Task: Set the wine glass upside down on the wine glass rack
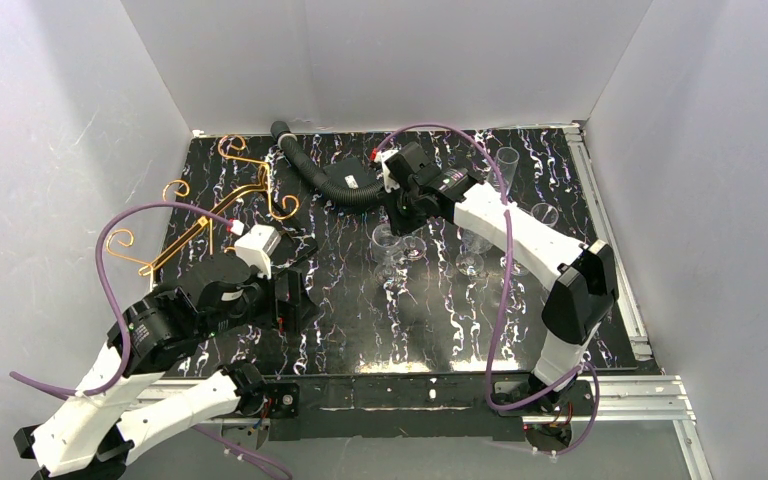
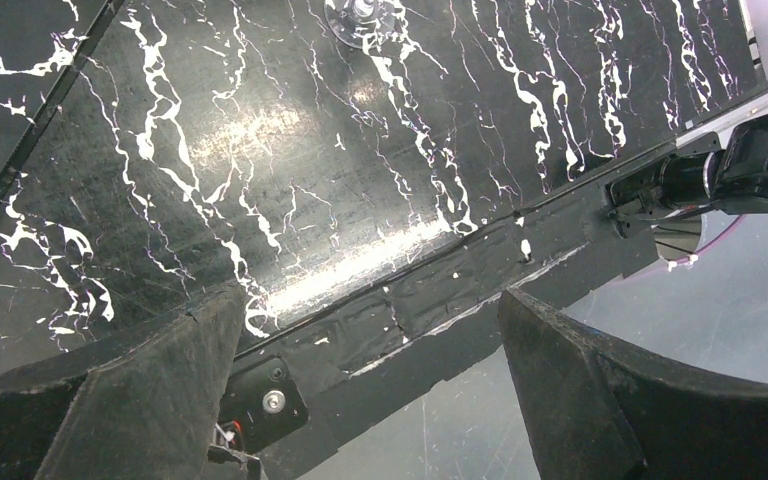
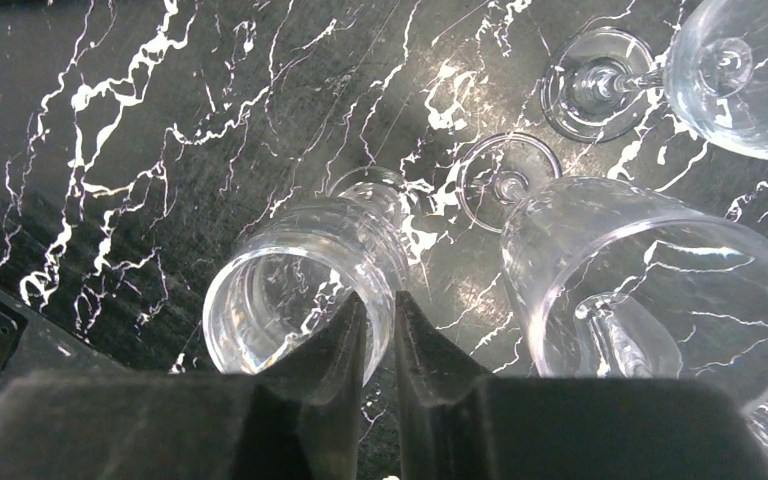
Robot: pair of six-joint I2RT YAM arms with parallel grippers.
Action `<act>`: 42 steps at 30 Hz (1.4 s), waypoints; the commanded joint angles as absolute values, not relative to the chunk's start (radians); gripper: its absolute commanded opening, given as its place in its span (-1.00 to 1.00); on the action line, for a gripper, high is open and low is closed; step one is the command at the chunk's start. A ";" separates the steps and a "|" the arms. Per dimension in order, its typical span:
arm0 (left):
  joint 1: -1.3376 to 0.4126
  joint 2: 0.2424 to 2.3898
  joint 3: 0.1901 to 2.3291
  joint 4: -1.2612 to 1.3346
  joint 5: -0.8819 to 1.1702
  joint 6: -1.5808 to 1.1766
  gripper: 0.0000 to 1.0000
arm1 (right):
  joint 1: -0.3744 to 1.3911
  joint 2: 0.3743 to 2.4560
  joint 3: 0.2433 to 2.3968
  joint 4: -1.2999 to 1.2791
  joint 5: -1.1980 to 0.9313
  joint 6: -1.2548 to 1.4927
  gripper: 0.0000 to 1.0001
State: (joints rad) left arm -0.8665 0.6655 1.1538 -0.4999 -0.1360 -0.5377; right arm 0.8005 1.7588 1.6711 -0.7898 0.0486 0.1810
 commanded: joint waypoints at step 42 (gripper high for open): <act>-0.881 0.885 0.997 0.026 -0.026 -1.044 0.04 | 0.324 1.112 1.269 -0.480 -0.900 0.409 -0.97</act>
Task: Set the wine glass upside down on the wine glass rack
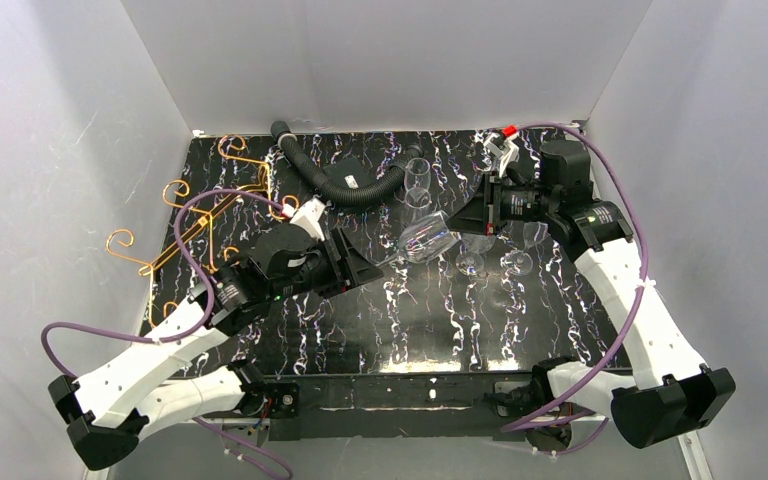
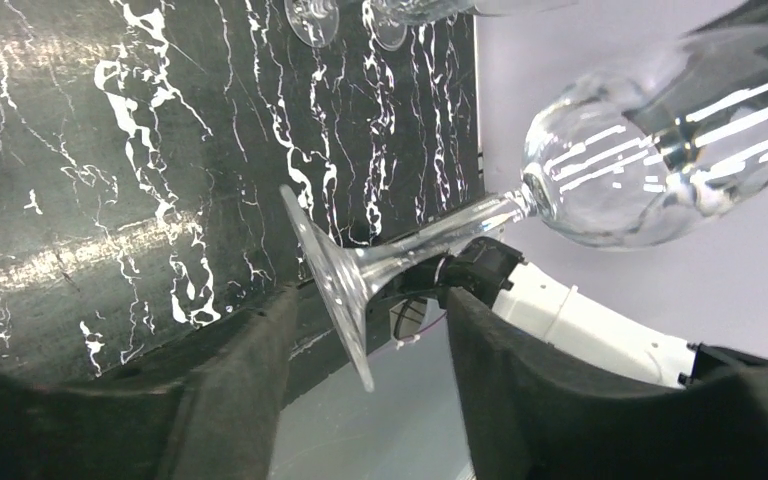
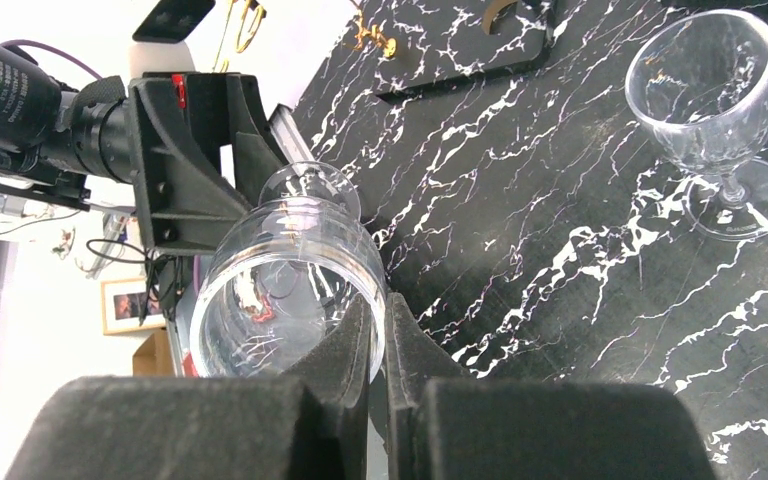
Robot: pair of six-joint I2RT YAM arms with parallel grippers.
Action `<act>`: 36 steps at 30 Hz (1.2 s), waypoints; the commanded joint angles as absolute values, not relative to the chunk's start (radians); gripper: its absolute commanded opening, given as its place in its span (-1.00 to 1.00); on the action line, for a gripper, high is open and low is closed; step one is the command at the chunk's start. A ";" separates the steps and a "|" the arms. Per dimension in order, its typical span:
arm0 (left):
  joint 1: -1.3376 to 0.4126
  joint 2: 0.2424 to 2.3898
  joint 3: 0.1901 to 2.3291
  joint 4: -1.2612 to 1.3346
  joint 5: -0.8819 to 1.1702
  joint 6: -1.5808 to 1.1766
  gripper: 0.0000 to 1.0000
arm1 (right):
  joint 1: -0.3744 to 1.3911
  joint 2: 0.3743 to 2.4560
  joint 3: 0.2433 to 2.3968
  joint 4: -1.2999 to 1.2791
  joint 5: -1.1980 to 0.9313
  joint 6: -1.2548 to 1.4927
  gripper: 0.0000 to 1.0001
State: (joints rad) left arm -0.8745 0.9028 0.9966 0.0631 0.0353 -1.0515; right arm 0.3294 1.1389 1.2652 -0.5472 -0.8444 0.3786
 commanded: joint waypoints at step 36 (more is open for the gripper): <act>-0.883 1.073 1.899 -1.075 -0.401 -0.093 -1.00 | 0.145 0.924 1.184 -0.825 -1.198 -0.336 0.73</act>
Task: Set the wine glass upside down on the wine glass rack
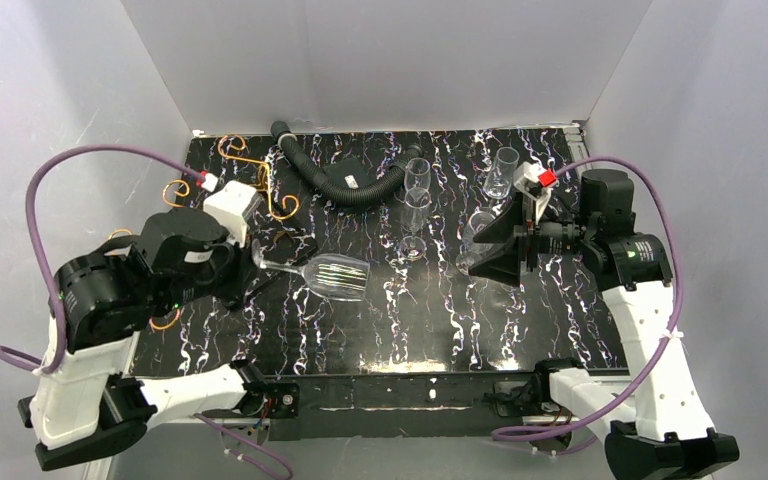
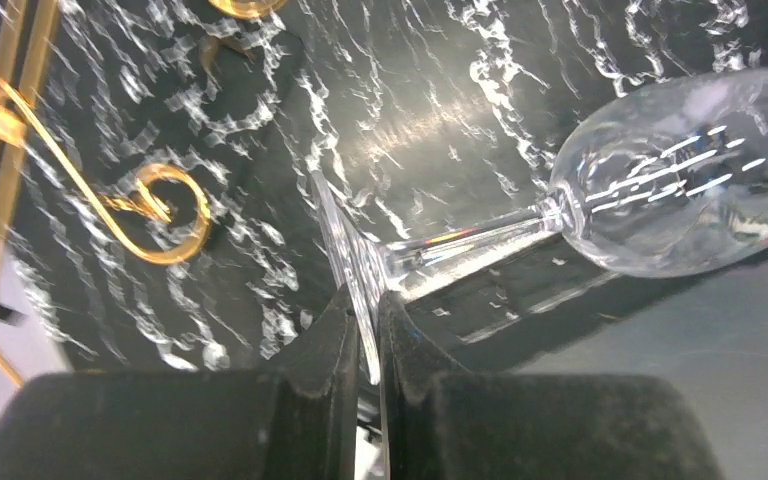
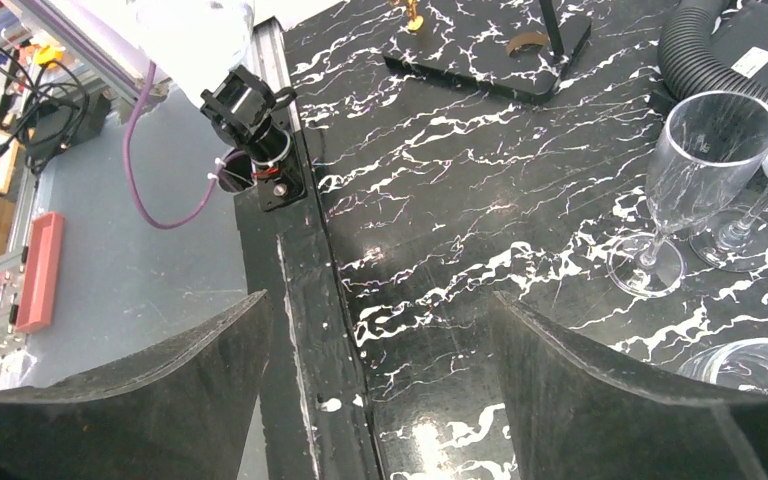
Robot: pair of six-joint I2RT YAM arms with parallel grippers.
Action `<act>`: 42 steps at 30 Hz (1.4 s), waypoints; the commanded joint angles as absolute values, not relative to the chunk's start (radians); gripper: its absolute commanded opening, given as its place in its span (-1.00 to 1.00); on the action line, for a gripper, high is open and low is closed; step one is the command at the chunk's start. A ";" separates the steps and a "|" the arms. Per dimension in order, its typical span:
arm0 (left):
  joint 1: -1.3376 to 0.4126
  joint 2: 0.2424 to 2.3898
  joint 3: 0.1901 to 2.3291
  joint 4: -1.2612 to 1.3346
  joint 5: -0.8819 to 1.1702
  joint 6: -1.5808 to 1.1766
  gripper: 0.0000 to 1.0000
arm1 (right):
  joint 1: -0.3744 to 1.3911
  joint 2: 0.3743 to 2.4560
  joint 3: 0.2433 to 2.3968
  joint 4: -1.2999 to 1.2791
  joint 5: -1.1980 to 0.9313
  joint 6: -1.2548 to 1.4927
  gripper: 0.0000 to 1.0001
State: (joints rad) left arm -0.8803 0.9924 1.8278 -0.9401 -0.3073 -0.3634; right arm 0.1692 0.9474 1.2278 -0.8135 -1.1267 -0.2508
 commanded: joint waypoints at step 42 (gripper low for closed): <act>-0.884 0.498 1.138 -0.751 -0.913 0.975 -1.00 | 0.068 0.911 0.988 -0.831 -1.357 -0.491 0.73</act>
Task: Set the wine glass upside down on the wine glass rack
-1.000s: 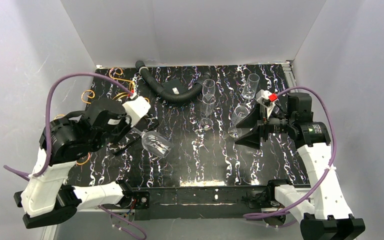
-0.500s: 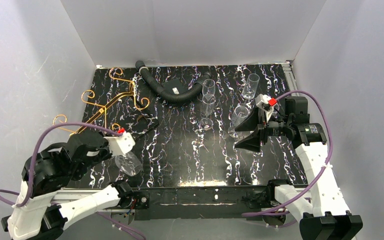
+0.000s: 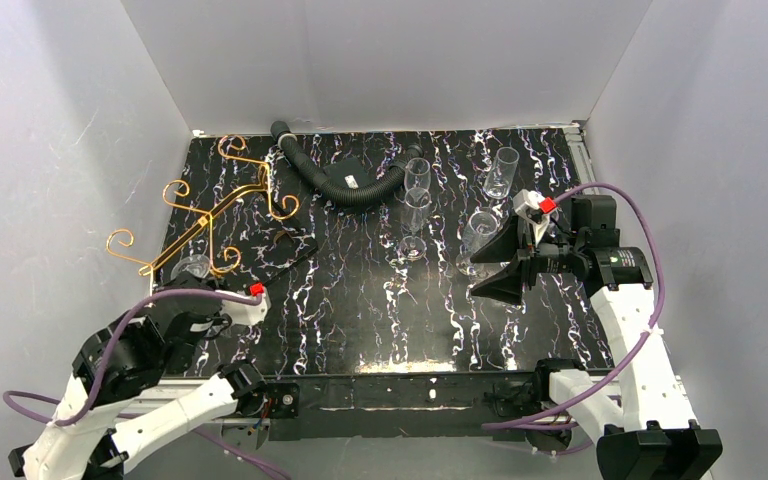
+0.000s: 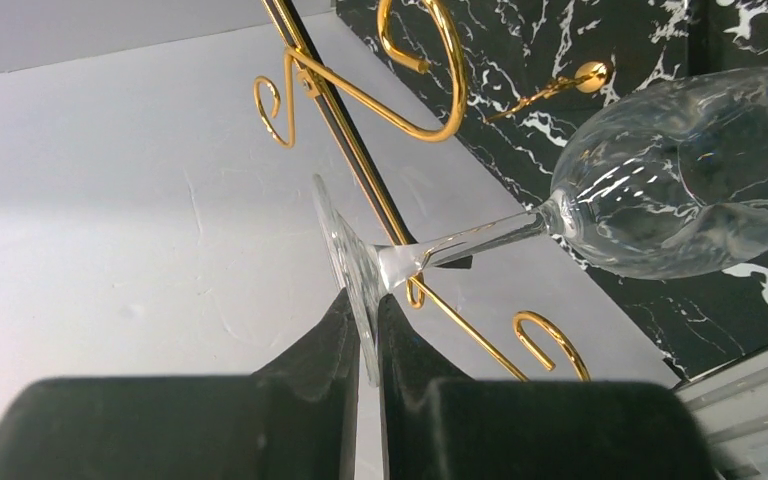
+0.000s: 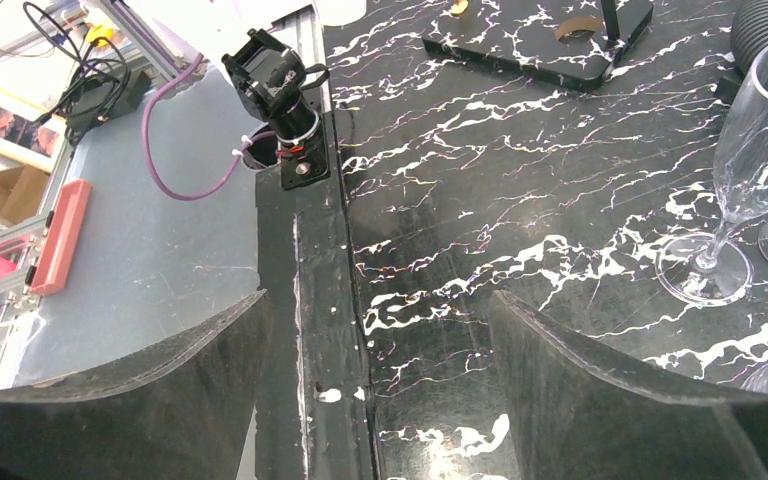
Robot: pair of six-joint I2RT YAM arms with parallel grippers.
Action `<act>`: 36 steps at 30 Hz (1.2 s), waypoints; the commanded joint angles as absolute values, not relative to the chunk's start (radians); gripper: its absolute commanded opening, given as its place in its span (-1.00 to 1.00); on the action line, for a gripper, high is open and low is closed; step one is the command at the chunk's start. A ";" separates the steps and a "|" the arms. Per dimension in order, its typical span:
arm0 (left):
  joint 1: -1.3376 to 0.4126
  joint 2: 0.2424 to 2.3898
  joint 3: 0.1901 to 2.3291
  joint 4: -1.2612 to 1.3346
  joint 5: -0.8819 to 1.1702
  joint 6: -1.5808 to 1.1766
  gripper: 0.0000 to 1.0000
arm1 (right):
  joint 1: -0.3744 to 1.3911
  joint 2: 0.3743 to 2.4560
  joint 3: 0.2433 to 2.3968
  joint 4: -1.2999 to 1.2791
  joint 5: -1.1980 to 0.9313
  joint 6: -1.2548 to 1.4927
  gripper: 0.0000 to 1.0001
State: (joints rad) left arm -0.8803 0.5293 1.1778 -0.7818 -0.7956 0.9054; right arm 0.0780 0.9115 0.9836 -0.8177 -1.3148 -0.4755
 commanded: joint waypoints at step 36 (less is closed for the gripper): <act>-0.911 0.299 0.950 -0.736 -1.102 1.021 -1.00 | 0.032 0.901 1.000 -0.844 -1.436 -0.468 0.74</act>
